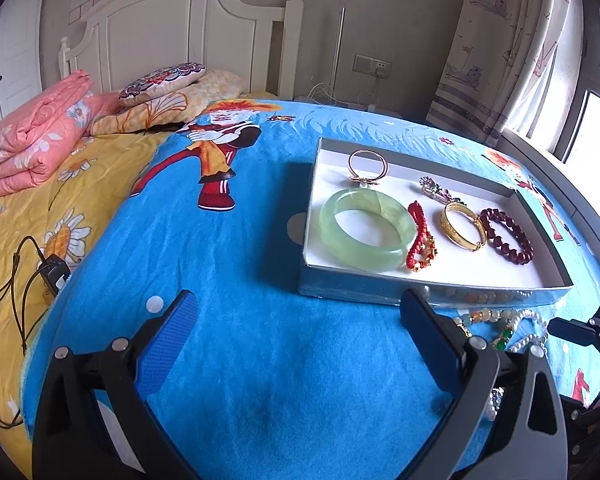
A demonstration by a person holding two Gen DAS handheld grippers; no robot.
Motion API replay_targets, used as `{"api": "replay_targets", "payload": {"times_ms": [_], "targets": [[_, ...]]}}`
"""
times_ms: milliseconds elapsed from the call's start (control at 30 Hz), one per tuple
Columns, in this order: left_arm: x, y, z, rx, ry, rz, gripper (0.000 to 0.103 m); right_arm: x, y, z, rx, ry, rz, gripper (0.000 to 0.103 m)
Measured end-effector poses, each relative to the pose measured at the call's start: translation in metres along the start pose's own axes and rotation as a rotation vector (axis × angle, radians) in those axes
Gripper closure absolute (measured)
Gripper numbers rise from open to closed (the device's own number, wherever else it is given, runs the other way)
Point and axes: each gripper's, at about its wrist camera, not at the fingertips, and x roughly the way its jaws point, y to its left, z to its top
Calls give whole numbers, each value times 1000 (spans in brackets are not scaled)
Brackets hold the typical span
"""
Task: Organize jewelry
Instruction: 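Move right tool to the pearl necklace and close on it, then lift the pearl necklace with right tool and release it in the tray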
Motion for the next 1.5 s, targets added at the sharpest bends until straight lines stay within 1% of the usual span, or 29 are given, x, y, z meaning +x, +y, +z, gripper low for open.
{"api": "replay_targets", "payload": {"times_ms": [67, 167, 300, 333, 433, 533, 600, 633, 667, 700, 733, 800, 867, 967, 1033, 1100, 1133, 1167, 1233, 1267, 1300, 1333, 1400, 1500], "targets": [[-1, 0, 0, 1, -2, -2, 3, 0, -1, 2, 9, 0, 23, 44], [-1, 0, 0, 1, -2, -2, 3, -3, 3, 6, 24, -12, 104, 44], [-1, 0, 0, 2, -3, -3, 3, 2, 21, 10, -12, 6, 165, 45], [-1, -1, 0, 2, -4, -3, 3, 4, 27, 9, -29, 16, 171, 45], [-1, -1, 0, 2, -5, -4, 3, 11, 39, 4, -88, 61, 148, 54], [-1, -2, 0, 3, -4, -7, 3, 13, 35, 2, -80, 68, 152, 56], [-1, -2, 1, 4, -6, -7, 3, 12, 34, 2, -87, 66, 147, 67], [-1, -2, 1, 5, -5, -7, 3, 11, 35, 2, -94, 67, 167, 85], [-1, -3, 1, 5, -4, -7, 3, 10, 34, 2, -95, 69, 181, 91], [-1, -2, 1, 3, -7, -8, 3, 9, 34, 2, -90, 72, 198, 92], [-1, -3, 1, 3, -7, -7, 3, 8, 32, 2, -78, 74, 228, 92], [-1, -2, 0, 4, -4, -7, 3, 0, 27, 1, -43, 45, 265, 92], [0, -3, 1, 6, -1, -10, 3, -11, 14, 5, 36, -8, 303, 92], [0, -4, 1, 11, 2, -17, 3, -26, -11, 13, 144, -82, 321, 92], [0, -6, 1, 25, 5, -30, 3, -31, -25, 17, 191, -115, 295, 92], [-6, -9, 0, 37, -18, -36, 3, -36, -35, 21, 228, -148, 270, 92], [-10, -12, -2, 46, -28, -52, 3, -35, -41, 24, 243, -164, 258, 92], [-14, -16, -5, 59, -29, -72, 3, -38, -44, 28, 252, -178, 250, 92], [-22, -29, -15, 100, -17, -139, 3, -41, -48, 36, 254, -195, 242, 92], [-25, -39, -22, 137, -4, -175, 3, -43, -50, 39, 250, -204, 235, 92], [-27, -50, -30, 181, 6, -193, 3, -45, -51, 43, 247, -213, 230, 92], [-28, -61, -37, 228, 12, -194, 3, -48, -51, 46, 245, -223, 226, 92], [-28, -80, -47, 288, 16, -185, 3, -54, -56, 51, 253, -249, 222, 92], [-23, -96, -52, 312, 33, -205, 3, -63, -62, 50, 257, -269, 199, 92]]}}
